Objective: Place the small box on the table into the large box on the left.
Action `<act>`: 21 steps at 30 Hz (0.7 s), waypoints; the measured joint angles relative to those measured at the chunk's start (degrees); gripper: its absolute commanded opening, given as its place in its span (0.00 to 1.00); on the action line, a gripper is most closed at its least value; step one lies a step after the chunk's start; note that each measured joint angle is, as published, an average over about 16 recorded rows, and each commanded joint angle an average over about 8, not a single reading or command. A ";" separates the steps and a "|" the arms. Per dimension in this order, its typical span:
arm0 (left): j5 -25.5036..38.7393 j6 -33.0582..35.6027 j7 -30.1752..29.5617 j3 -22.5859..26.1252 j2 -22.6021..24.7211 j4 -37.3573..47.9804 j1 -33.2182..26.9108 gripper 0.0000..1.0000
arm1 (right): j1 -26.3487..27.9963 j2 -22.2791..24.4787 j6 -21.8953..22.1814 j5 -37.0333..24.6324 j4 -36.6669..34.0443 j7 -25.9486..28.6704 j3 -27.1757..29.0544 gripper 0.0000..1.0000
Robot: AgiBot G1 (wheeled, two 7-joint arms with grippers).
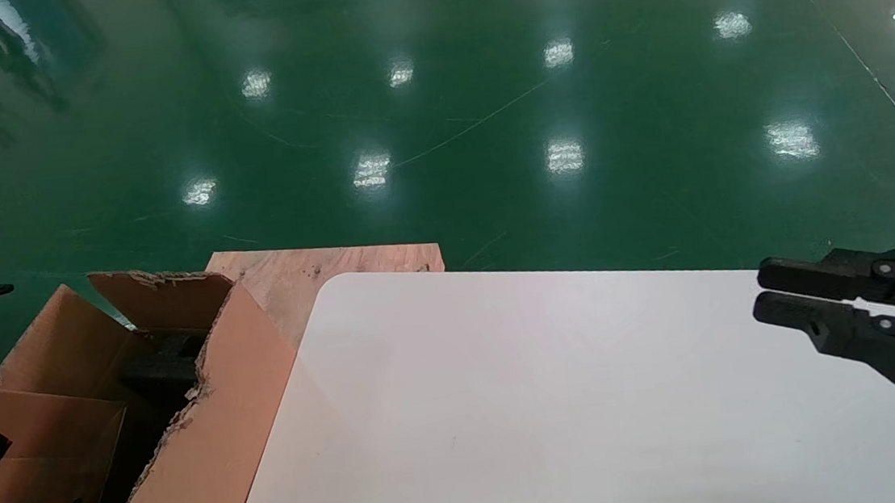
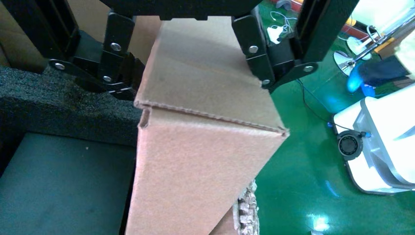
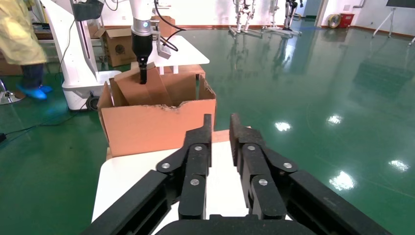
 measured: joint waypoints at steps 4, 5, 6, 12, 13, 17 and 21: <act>0.05 0.11 0.01 0.03 0.01 -0.04 -0.04 1.00 | 0.00 0.00 0.00 0.00 0.00 0.00 0.00 1.00; 0.07 0.14 0.01 0.03 0.01 -0.04 -0.04 1.00 | 0.00 0.00 0.00 0.00 0.00 0.00 0.00 1.00; 0.08 0.16 0.01 0.04 0.01 -0.05 -0.05 1.00 | 0.00 0.00 0.00 0.00 0.00 0.00 0.00 1.00; 0.14 0.27 0.02 0.06 0.03 -0.08 -0.07 1.00 | 0.00 0.00 0.00 0.00 0.00 0.00 0.00 1.00; 0.14 0.28 0.03 0.07 0.03 -0.08 -0.08 1.00 | 0.00 0.00 0.00 0.00 0.00 0.00 0.00 1.00; -0.11 0.19 0.20 -0.12 0.17 -0.28 -0.32 1.00 | 0.00 0.00 0.00 0.00 0.00 0.00 0.00 1.00; -1.14 -0.25 0.94 -0.84 0.36 -1.06 -1.04 1.00 | 0.00 0.00 0.00 0.00 0.00 0.00 0.00 1.00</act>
